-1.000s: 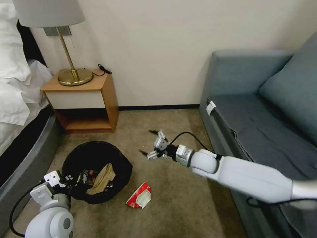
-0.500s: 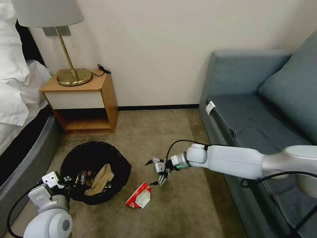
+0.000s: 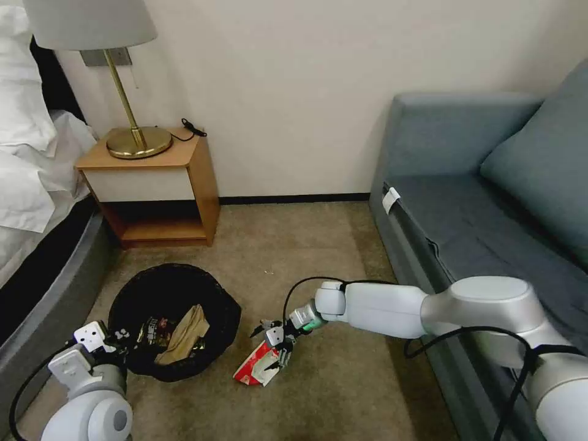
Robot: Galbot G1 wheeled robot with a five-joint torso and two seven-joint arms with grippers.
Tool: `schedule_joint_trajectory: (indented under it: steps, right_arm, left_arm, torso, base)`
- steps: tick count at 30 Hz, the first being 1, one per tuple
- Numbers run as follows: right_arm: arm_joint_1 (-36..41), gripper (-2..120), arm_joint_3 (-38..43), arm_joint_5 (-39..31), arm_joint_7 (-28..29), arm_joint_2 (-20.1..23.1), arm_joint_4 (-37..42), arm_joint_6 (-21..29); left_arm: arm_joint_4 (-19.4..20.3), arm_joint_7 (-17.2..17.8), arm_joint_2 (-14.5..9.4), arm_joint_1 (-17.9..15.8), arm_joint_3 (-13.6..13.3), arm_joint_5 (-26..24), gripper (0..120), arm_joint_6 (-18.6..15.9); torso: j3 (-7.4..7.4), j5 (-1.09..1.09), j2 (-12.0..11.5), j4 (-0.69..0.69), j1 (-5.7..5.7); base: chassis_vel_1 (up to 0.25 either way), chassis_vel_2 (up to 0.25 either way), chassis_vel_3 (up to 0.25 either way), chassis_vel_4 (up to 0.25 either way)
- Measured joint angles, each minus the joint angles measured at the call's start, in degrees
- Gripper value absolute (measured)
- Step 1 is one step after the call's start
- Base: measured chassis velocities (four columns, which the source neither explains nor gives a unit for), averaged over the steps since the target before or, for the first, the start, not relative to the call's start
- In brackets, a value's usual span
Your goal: Pick up the trash bin, then pick up the garbage on the floor and place it into the trash bin.
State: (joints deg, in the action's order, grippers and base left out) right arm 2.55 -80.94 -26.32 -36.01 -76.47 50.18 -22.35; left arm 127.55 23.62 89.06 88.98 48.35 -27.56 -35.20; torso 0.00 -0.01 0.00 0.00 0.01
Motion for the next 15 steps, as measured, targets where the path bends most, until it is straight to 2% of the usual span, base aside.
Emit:
schedule_joint_trajectory:
  steps: [15]
  right_arm:
    - [4.4, 92, 2.1, 5.6, -1.6, -7.3, -16.9, -6.7]
  left_arm:
    - [-0.8, -0.1, -0.1, 0.0, 0.0, -0.1, 2, 0.4]
  torso:
    - [0.00, 0.01, 0.0, 0.00, -0.01]
  base:
    - [0.000, 0.000, 0.000, 0.000]
